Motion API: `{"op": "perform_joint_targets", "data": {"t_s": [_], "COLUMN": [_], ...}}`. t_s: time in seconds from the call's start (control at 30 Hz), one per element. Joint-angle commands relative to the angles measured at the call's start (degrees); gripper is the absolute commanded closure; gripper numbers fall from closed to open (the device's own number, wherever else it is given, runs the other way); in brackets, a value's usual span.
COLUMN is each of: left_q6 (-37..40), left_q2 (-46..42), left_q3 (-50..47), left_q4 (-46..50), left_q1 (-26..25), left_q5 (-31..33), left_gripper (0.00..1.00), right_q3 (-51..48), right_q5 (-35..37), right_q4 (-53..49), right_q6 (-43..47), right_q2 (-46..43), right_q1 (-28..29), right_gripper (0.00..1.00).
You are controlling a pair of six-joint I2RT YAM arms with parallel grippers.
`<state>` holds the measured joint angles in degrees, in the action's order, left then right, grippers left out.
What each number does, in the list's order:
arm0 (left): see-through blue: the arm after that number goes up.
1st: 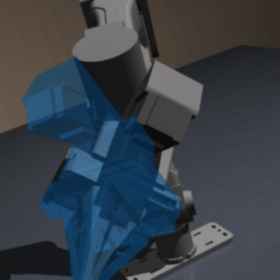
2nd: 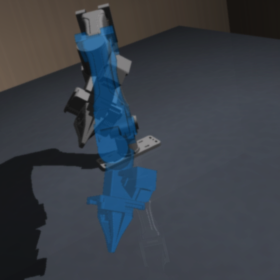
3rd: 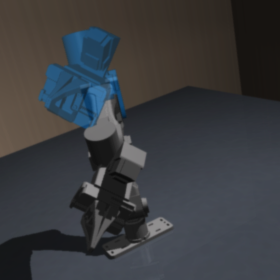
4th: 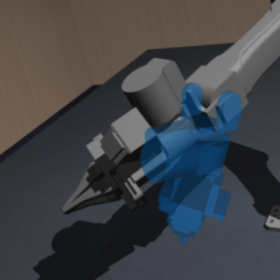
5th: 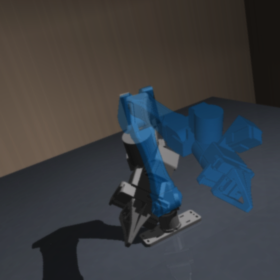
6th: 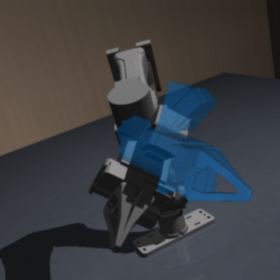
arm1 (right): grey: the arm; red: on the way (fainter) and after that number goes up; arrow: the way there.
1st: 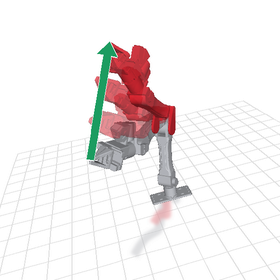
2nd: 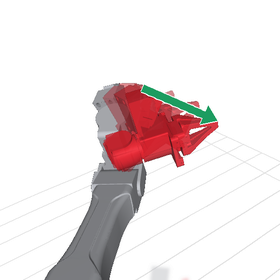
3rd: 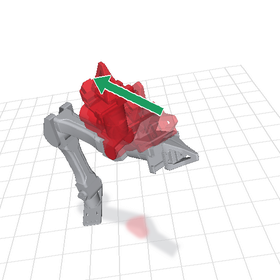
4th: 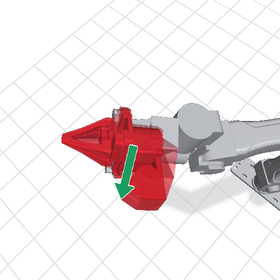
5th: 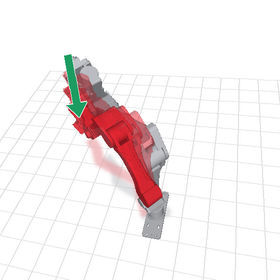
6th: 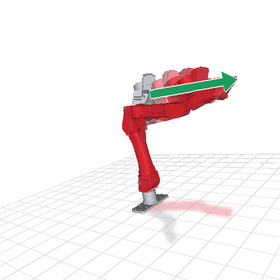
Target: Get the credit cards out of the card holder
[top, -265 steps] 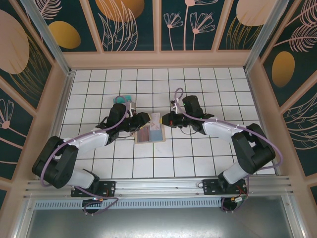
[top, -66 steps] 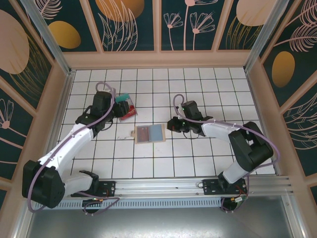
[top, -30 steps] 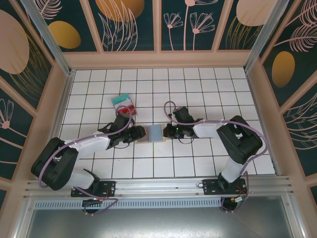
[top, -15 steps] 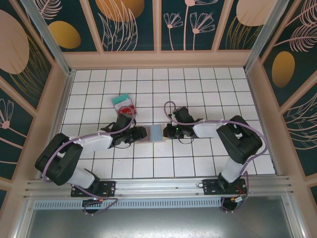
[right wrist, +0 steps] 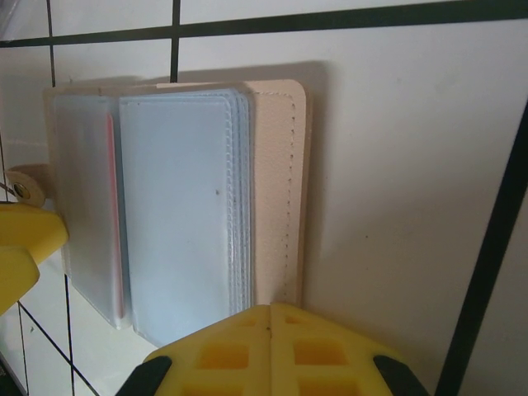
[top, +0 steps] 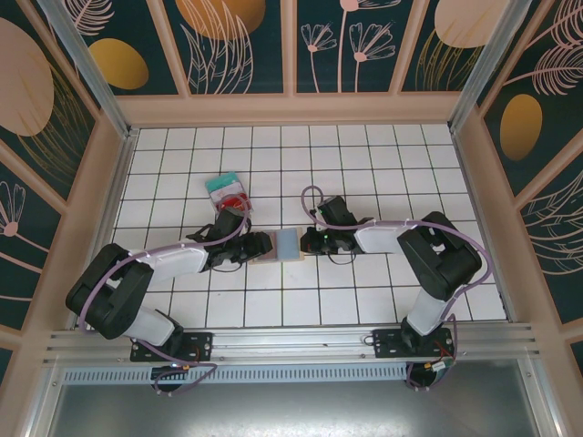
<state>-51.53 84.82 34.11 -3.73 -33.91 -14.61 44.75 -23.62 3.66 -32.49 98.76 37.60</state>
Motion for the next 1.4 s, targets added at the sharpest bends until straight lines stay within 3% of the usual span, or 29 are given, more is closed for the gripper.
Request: {"op": "perform_joint_targets", "data": {"t_s": [0.0,0.13,0.47,1.2,1.37], "left_q6": [0.6,0.3,1.3,2.5,3.1], "left_q2": [0.0,-0.4,-4.6,1.4,-1.0], "left_q3": [0.4,0.4,1.8,1.8,1.6], "left_q4": [-1.9,-3.9,6.4,0.9,-1.4], "left_q1": [-0.6,-0.6,-0.6,-0.6,-0.6], "left_q5": [-2.9,-5.0,8.3,-1.1,-2.8], "left_gripper": [0.48,0.48,0.48,0.49,0.43], "right_q3": [1.7,1.8,0.9,0.7,0.6], "right_q5": [-0.4,-0.4,-0.3,-0.5,-0.3], "right_q4": [0.5,0.5,0.8,1.1,1.2], "right_q6": [-0.7,-0.7,-0.9,-1.3,-1.3], "right_q2": [1.4,1.4,0.9,0.9,0.8], "right_q1": [0.5,0.5,0.5,0.5,0.5], "right_gripper": [1.00,1.00,1.00,1.00,1.00]}}
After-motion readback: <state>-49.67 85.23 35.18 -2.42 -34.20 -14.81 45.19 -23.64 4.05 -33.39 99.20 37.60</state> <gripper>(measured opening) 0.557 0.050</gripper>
